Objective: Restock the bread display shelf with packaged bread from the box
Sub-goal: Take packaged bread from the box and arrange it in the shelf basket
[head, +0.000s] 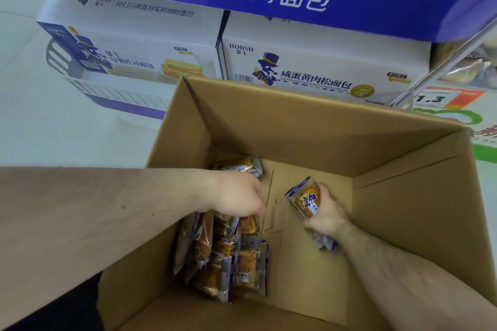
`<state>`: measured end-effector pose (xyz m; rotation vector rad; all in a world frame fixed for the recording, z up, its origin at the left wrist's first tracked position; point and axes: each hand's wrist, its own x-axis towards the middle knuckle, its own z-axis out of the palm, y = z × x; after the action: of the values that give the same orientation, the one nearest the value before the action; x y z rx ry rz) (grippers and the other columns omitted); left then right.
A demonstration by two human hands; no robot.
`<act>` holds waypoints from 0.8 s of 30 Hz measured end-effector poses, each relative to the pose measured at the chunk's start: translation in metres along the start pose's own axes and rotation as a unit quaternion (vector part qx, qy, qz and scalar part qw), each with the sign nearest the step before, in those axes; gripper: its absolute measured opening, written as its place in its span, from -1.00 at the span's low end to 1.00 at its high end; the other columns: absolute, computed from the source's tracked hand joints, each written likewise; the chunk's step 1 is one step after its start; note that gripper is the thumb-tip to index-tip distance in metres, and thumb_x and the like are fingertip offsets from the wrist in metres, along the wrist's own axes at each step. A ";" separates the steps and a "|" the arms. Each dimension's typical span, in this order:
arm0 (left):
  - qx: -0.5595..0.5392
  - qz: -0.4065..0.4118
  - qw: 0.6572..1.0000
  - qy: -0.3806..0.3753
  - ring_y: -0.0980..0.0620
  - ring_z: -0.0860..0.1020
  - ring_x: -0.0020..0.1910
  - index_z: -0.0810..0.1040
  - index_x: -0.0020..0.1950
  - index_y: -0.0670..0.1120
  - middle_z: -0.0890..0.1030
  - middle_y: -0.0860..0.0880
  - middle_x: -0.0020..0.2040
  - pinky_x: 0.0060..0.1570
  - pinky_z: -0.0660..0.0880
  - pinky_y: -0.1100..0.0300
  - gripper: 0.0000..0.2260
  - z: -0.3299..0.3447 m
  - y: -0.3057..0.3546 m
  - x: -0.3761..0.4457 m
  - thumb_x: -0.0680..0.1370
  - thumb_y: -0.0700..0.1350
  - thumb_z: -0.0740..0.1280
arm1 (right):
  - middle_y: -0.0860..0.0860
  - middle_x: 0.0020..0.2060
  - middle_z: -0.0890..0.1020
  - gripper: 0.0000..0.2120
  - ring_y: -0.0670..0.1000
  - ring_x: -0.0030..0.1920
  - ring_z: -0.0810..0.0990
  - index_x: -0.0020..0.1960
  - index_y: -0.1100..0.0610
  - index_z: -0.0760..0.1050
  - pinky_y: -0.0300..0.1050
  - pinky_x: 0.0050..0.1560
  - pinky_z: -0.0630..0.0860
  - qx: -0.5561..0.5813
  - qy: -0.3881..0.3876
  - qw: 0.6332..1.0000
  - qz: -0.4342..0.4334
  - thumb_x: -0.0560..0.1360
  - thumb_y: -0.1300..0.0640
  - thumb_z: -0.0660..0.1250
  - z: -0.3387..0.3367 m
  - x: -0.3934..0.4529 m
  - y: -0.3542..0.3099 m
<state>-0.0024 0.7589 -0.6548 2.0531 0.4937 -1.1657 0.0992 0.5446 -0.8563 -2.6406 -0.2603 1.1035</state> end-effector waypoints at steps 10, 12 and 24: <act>-0.218 -0.042 0.974 0.046 -0.15 0.48 0.28 0.38 0.45 0.04 0.45 -0.09 0.40 0.26 0.34 -0.17 -0.36 -0.012 0.015 -0.026 0.46 0.31 0.37 | -0.05 0.12 0.54 0.19 -0.02 0.01 0.58 0.59 -0.10 -0.13 -0.17 0.03 0.52 -0.015 -0.049 0.983 -0.178 0.21 0.06 0.58 -0.095 -0.097 -0.083; -0.266 -0.017 0.962 0.053 -0.15 0.51 0.25 0.46 0.39 0.06 0.51 -0.07 0.35 0.18 0.37 -0.17 -0.33 -0.013 0.024 -0.033 0.38 0.36 0.41 | 0.00 0.14 0.54 0.19 -0.02 0.00 0.58 0.60 -0.06 -0.19 -0.17 -0.01 0.54 -0.048 -0.037 0.972 -0.226 0.26 0.12 0.57 -0.116 -0.122 -0.095; -0.462 0.229 0.853 0.079 -0.03 0.70 -0.01 0.53 0.21 -0.03 0.73 -0.06 0.01 -0.17 0.59 0.12 -0.62 -0.019 0.060 -0.076 0.45 -0.29 0.46 | -0.06 0.56 0.13 0.25 0.05 0.54 0.11 0.58 -0.14 -0.21 0.14 0.53 0.14 -0.216 0.190 0.921 -0.261 0.18 -0.45 0.48 -0.226 -0.221 -0.117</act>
<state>0.0066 0.7339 -0.5600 1.2918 0.4750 -0.3316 0.1006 0.5577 -0.5190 -2.8039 -1.1554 0.3781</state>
